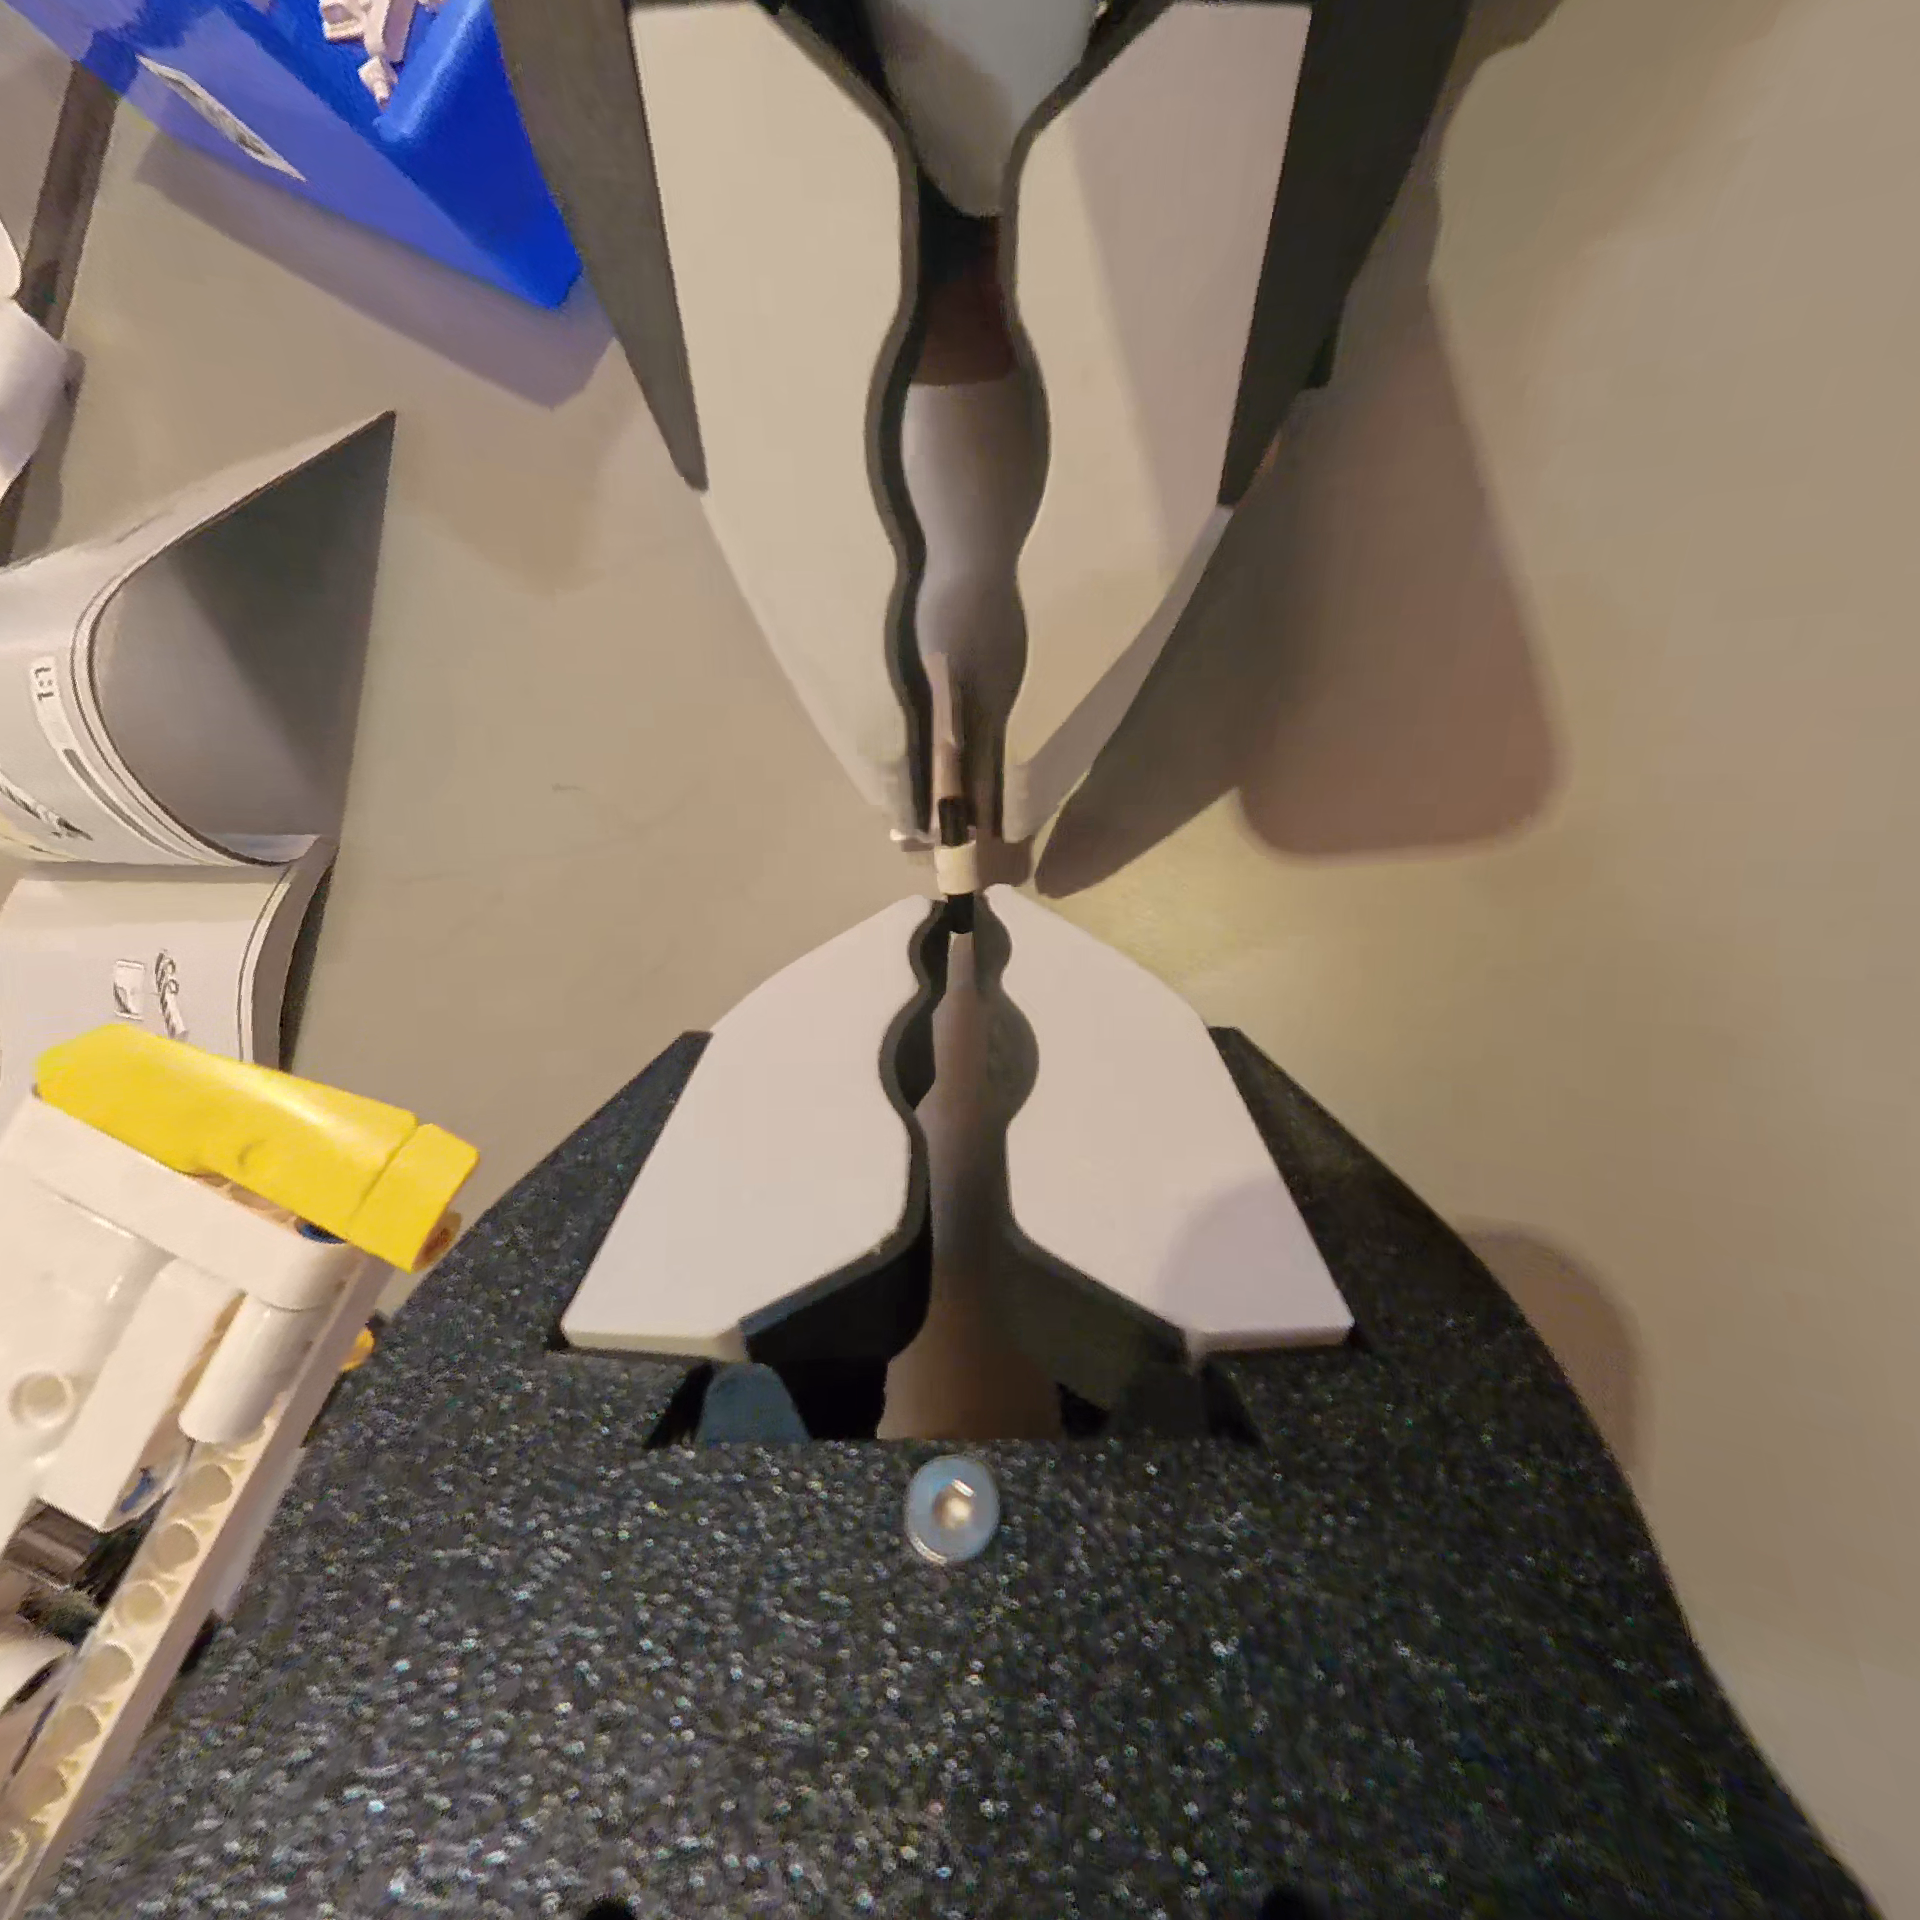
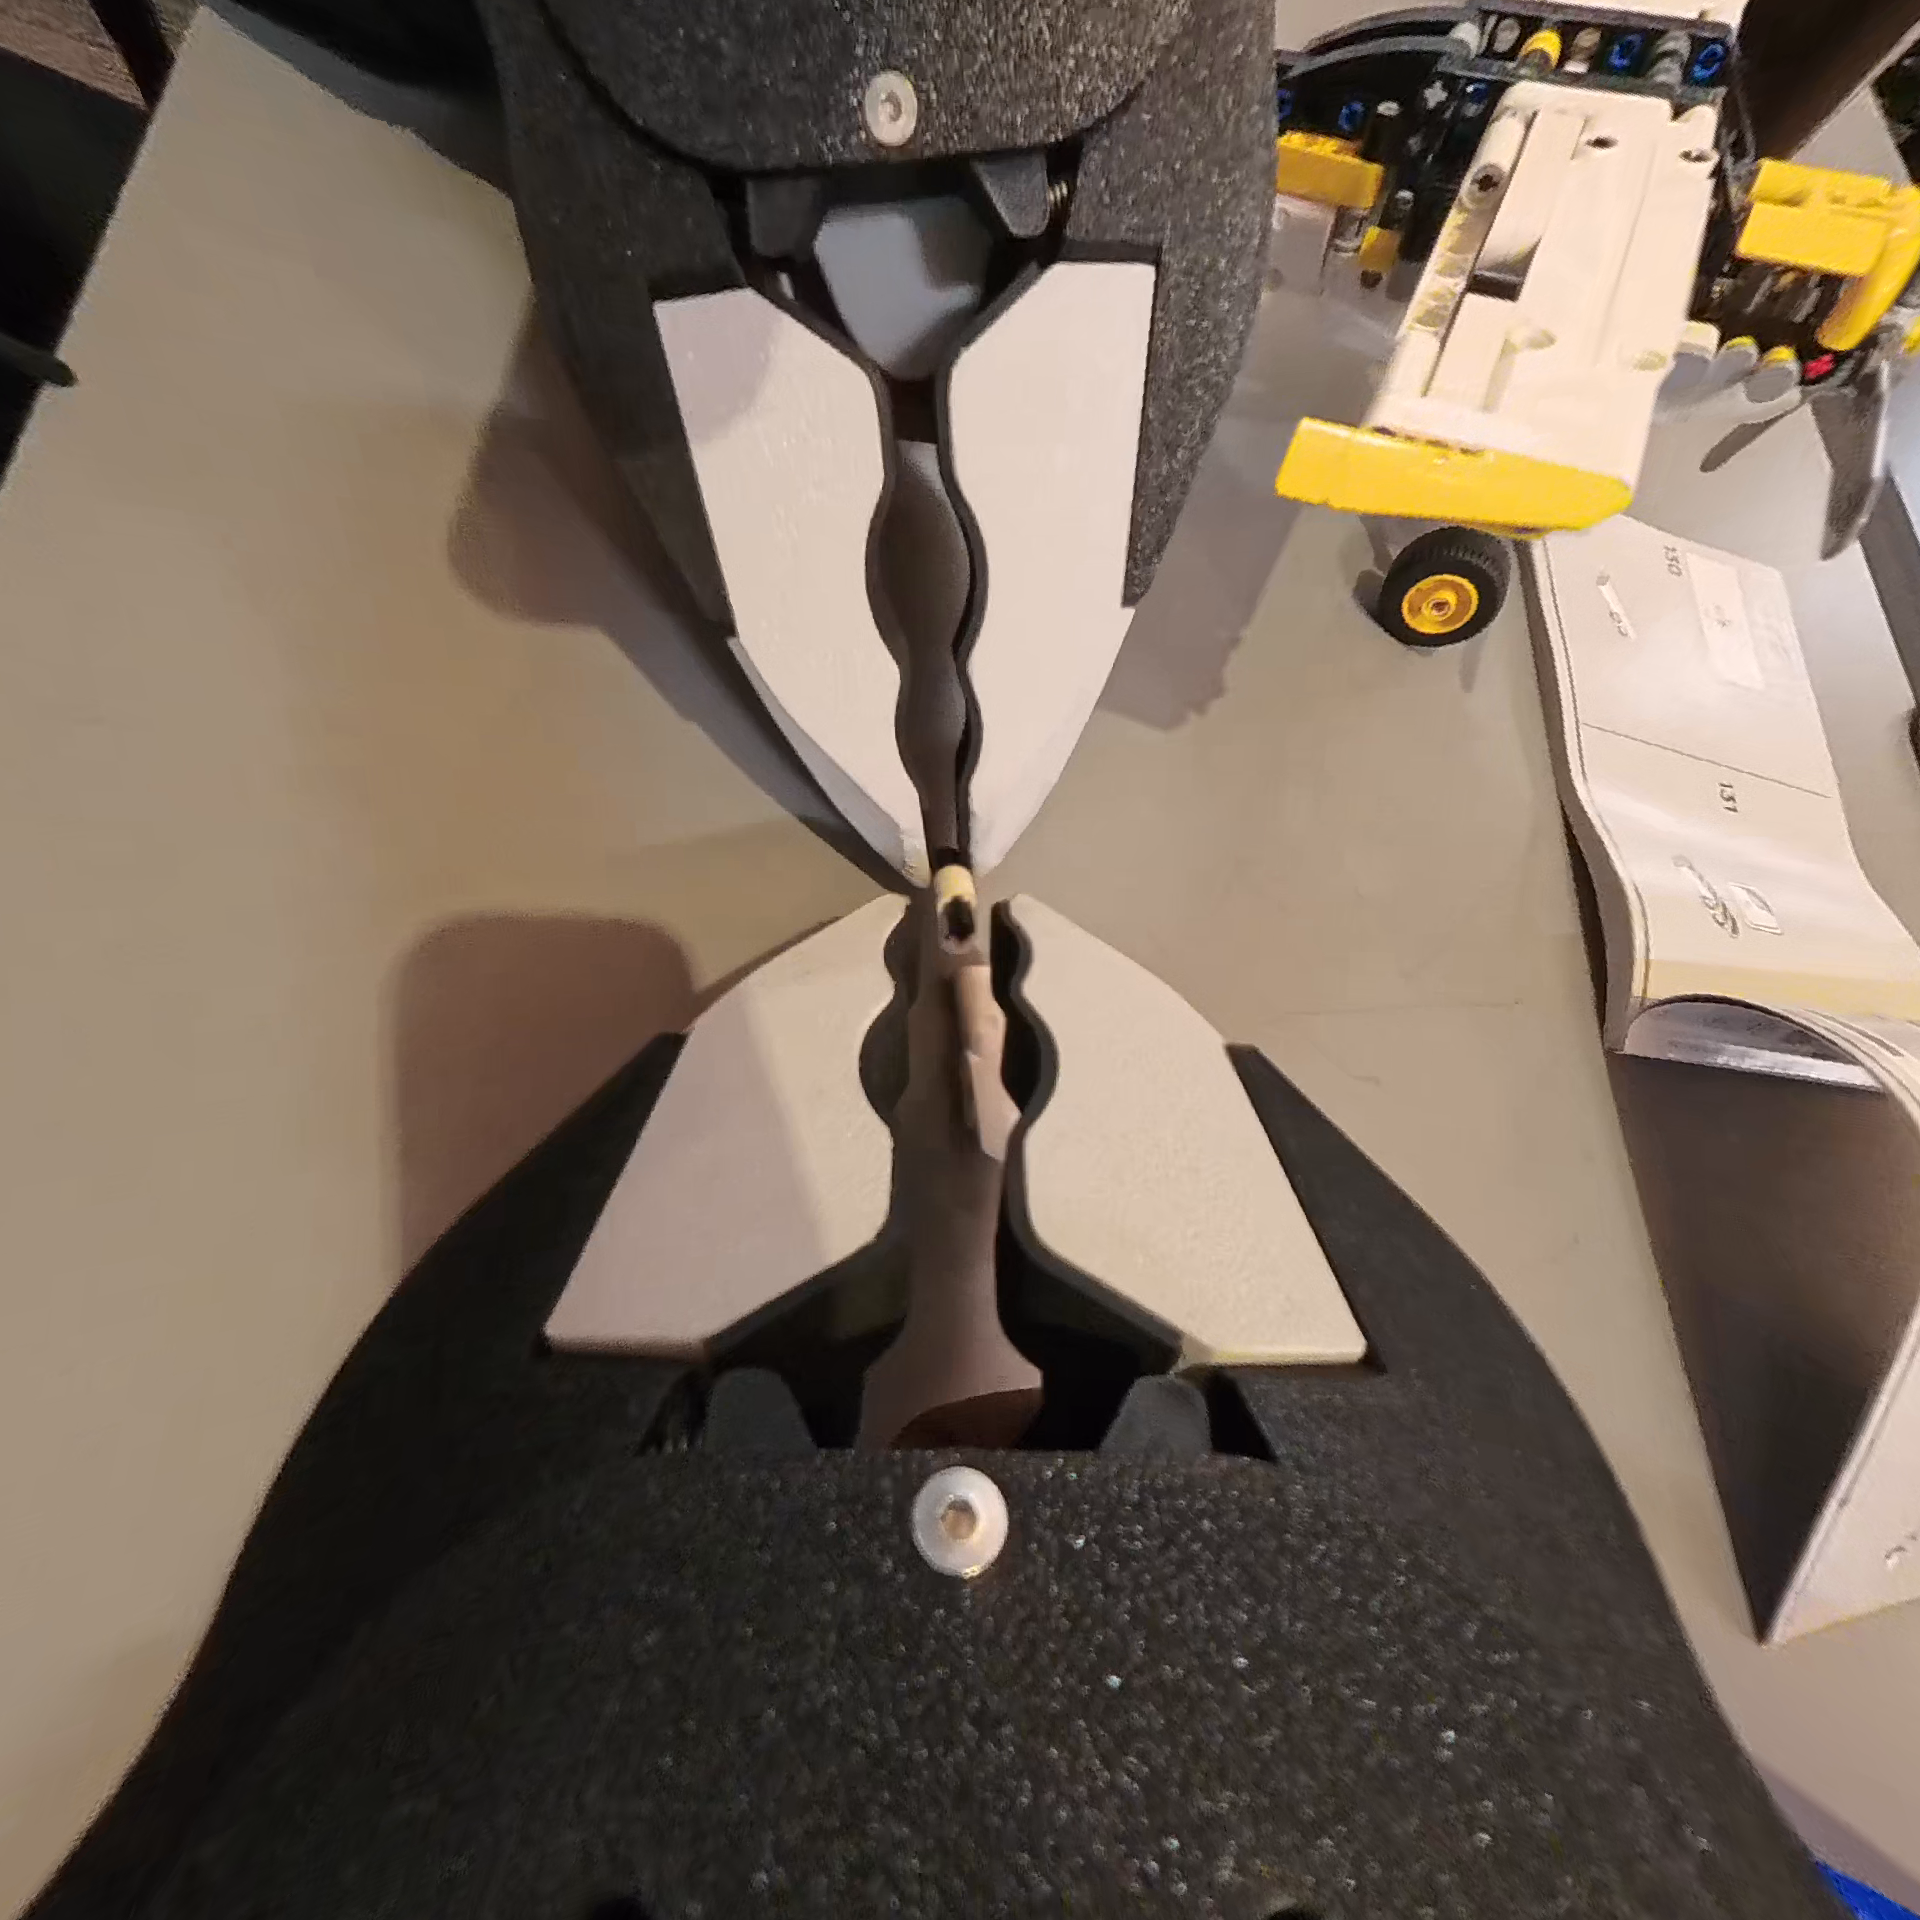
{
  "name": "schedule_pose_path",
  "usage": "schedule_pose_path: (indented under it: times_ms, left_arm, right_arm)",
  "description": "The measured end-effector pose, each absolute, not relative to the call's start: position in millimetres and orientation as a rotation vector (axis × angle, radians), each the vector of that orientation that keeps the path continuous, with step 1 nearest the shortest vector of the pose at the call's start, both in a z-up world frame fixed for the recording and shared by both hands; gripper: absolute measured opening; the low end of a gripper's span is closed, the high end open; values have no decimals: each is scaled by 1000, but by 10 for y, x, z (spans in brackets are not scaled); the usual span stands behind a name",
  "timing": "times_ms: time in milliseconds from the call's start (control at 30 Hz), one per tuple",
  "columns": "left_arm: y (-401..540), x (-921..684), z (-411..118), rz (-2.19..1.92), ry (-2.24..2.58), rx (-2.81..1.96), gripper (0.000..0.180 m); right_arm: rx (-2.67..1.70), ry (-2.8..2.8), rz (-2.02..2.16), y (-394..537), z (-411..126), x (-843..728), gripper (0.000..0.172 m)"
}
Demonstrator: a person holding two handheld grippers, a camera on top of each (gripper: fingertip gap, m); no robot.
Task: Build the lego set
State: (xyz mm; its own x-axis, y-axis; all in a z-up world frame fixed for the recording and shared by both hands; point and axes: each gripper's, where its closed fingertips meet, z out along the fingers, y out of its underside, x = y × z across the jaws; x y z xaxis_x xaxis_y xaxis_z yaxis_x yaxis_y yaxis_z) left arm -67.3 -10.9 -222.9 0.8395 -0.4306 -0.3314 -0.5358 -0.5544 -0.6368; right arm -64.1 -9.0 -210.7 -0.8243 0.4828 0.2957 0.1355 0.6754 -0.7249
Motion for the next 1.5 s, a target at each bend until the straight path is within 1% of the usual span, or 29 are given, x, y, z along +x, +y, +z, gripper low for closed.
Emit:
schedule_pose_path:
  times_ms: [100,300,400,467,733,1200,1367,1433,1500]
  left_arm:
    - [-112,-659,-2223,184,726,-2226,4]
    - [-74,-664,-2075,156,686,-2101,5]
    - [-57,-666,-2002,99,636,-2054,13]
    - [-59,-631,-1972,54,633,-2025,14]
    - [-44,-578,-1971,54,665,-1989,8]
    - [-45,-589,-1949,64,653,-1974,8]
    - [-48,-594,-1965,65,656,-1987,8]
    - [-48,-651,-1988,115,659,-2007,8]
    - [-54,-699,-2032,174,680,-2030,8]
  right_arm:
    - [-477,-2420,980,-101,-2120,-643,4]
    - [-541,-2380,1117,-77,-2003,-648,4]
    - [-572,-2357,1207,-68,-1940,-648,4]
    - [-572,-2344,1242,-71,-1914,-646,4]
    - [-499,-2323,1253,-121,-1894,-610,4]
    - [-506,-2309,1283,-110,-1872,-614,4]
    - [-510,-2325,1260,-92,-1898,-610,4]
    - [-509,-2344,1180,-20,-1936,-621,5]
    - [-490,-2374,1054,83,-2003,-624,10]
